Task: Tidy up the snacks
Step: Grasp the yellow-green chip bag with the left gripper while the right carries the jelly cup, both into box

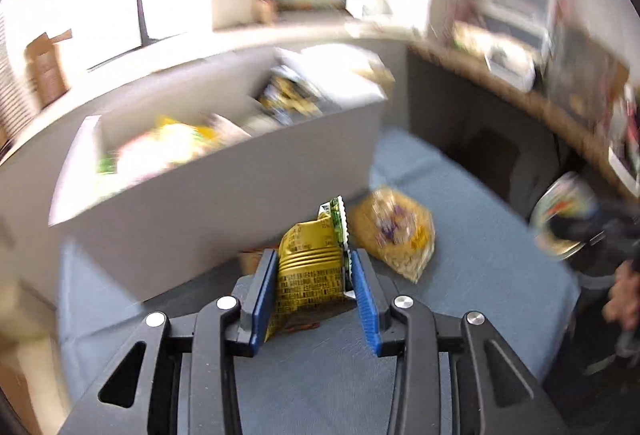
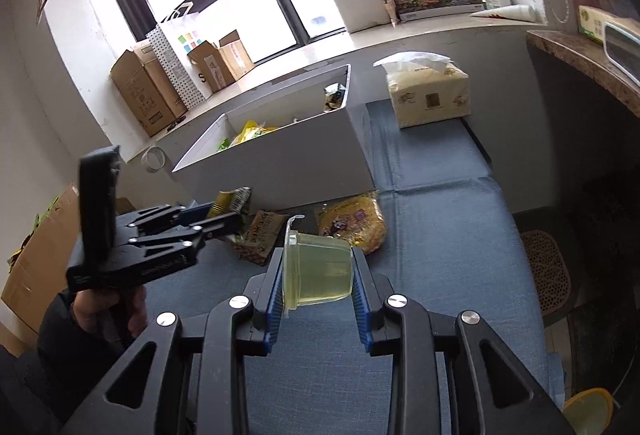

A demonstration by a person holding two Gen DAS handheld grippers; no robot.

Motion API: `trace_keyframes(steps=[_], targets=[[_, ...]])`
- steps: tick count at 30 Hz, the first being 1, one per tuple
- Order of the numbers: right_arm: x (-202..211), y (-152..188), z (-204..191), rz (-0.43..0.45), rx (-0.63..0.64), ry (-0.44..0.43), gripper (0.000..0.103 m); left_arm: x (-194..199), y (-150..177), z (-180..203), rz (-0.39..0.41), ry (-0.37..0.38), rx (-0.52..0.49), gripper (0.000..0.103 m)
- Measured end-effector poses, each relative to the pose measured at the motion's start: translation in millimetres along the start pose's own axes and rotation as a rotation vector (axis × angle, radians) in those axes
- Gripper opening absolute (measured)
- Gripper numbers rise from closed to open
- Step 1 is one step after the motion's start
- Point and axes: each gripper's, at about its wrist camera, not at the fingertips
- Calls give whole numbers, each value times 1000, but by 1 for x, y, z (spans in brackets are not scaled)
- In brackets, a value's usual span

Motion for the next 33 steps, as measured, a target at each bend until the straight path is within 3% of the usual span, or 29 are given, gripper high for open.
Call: trace_keyframes(steps=[4, 8, 14, 20, 21, 22, 23, 24, 26, 28, 33], targets=[[-23, -35, -29, 26, 102, -41, 33, 39, -20, -29, 91, -55, 133, 41], [-57, -86, -52, 38, 164, -56, 33, 55, -54, -61, 142, -119, 189, 41], [-115, -150, -66, 14, 218, -20, 33, 6, -115, -99, 108, -142, 203, 42], [-166, -173, -52, -61, 209, 26, 33, -45, -139, -105, 71, -140, 179, 44], [-171, -173, -50, -70, 213, 36, 37, -51, -140, -104, 58, -135, 165, 51], [-175, -174, -48, -79, 214, 52, 48, -55, -141, -103, 43, -147, 159, 69], [-178, -174, -46, -92, 217, 60, 88, -58, -141, -104, 32, -178, 169, 82], [-178, -174, -43, -89, 213, 60, 103, -58, -140, -107, 38, -191, 181, 101], [-168, -172, -37, -26, 195, 31, 103, -52, -136, -114, 71, -169, 212, 103], [-163, -172, -33, -18, 192, 47, 103, -46, -132, -120, 79, -141, 245, 103], [-141, -170, -32, 29, 203, 62, 103, -30, -131, -121, 101, -180, 239, 103]])
Point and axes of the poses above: each gripper's, at about its wrist camera, not at the fingertips, and x roughly against the way its jaws point, z to its right, y to its underside, and after that the axes turned 4 degrees about y, right-handed
